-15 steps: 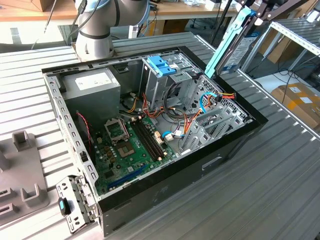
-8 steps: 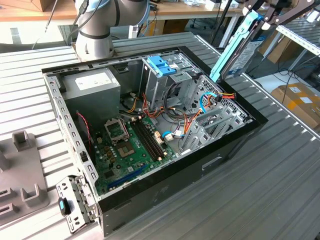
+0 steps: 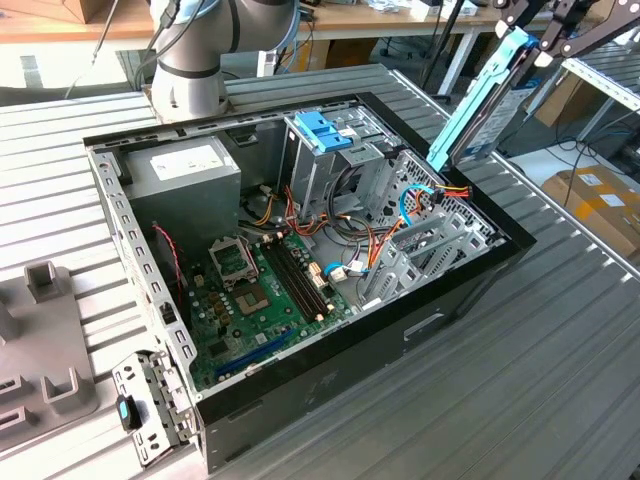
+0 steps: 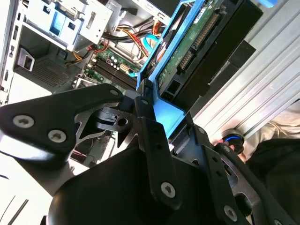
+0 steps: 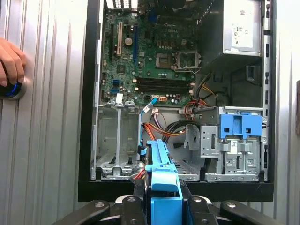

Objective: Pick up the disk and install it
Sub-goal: 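Pick up the disk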

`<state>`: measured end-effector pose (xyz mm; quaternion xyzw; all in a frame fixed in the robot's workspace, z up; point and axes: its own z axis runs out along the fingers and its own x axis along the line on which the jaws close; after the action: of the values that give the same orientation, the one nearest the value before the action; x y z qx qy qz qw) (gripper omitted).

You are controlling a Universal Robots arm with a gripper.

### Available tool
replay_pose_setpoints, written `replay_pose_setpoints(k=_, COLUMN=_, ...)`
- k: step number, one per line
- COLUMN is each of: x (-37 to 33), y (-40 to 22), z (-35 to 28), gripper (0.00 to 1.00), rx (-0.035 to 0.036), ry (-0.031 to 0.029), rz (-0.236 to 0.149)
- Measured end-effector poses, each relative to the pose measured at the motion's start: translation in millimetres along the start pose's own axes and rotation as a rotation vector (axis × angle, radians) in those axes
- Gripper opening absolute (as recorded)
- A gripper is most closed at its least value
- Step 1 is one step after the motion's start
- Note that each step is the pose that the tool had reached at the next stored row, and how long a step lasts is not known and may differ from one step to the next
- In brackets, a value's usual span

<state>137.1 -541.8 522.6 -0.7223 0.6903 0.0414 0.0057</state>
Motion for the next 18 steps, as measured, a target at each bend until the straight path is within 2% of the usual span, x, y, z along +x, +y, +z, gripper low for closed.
replay_pose_setpoints(k=5, x=8.5, y=-0.4, z=-0.6, gripper=0.37, rx=0.0000, ry=-0.0001, rz=0.000)
replay_pose_setpoints(k=6, x=13.0, y=-0.7, z=-0.8, gripper=0.37, rx=0.0000, ry=-0.0001, rz=0.000)
replay_pose_setpoints(k=10, x=21.5, y=-1.3, z=-1.4, gripper=0.37, rx=0.0000, ry=-0.0001, rz=0.000)
replay_pose_setpoints(k=18, x=34.6, y=-2.3, z=-2.2, gripper=0.37, rx=0.0000, ry=-0.0001, rz=0.000)
